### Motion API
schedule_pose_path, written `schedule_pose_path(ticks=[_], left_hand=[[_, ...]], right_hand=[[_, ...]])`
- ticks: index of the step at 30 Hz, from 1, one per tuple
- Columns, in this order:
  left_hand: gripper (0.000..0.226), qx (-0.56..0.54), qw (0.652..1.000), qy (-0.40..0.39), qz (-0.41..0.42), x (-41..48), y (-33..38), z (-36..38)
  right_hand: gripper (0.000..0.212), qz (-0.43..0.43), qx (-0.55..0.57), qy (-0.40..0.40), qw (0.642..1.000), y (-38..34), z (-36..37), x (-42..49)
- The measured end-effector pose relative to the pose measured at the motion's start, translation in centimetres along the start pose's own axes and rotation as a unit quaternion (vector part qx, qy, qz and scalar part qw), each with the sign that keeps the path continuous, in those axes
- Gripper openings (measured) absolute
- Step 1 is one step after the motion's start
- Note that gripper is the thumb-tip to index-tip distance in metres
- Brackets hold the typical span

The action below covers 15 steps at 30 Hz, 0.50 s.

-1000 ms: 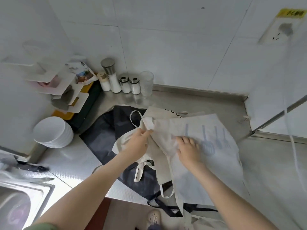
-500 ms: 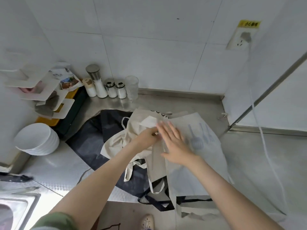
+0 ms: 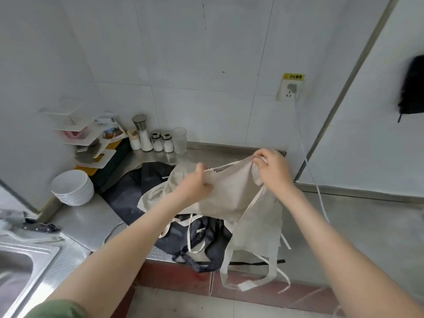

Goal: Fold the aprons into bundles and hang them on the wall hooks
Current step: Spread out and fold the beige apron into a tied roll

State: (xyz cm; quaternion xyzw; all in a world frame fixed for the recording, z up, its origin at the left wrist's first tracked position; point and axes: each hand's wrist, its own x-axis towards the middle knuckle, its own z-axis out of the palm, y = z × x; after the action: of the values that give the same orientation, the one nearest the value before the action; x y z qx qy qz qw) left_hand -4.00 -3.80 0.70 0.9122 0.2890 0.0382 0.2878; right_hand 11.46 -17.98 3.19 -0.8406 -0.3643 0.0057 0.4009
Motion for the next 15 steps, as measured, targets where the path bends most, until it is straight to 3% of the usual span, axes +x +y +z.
schedule_pose_path(ticks=[1,2,3,5,7,8,11,12,15], left_hand=[[0.015,0.026,0.999,0.024,0.001,-0.2,-0.1,-0.6],[0.012,0.031,0.998,0.051,0.027,-0.6,0.2,-1.4],[0.026,0.041,0.996,0.06,0.054,-1.1,1.1,-2.2],[0.025,-0.01,0.991,0.06,0.123,-2.0,3.7,-3.8],[0.02,-0.027,0.977,0.04,0.208,-2.5,7.3,-5.5],[0.022,-0.033,0.971,0.042,0.232,-2.9,9.1,-6.2],[0.014,-0.084,0.964,0.087,0.236,-3.3,11.4,-7.6],[0.024,-0.117,0.963,0.087,0.227,-3.5,11.1,-8.0],[0.064,-0.177,0.973,-0.059,0.139,-3.4,8.0,-8.2]], right_hand=[[0.015,0.019,0.001,-0.018,1.0,0.1,-1.0,-0.1],[0.017,0.028,-0.024,-0.057,0.998,0.3,-1.9,-0.3],[0.026,0.02,-0.074,-0.113,0.991,0.1,-3.1,-1.1],[0.064,-0.033,-0.134,-0.224,0.965,-1.5,-4.6,-2.5],[0.087,-0.068,-0.045,-0.274,0.958,-4.1,-5.6,-3.6],[0.084,-0.061,0.014,-0.265,0.962,-5.3,-5.9,-3.9],[0.031,-0.021,0.126,-0.193,0.973,-7.2,-6.8,-4.1],[0.019,-0.013,0.142,-0.166,0.976,-7.3,-7.2,-4.1],[0.008,0.026,0.258,-0.076,0.963,-7.2,-8.6,-4.2]])
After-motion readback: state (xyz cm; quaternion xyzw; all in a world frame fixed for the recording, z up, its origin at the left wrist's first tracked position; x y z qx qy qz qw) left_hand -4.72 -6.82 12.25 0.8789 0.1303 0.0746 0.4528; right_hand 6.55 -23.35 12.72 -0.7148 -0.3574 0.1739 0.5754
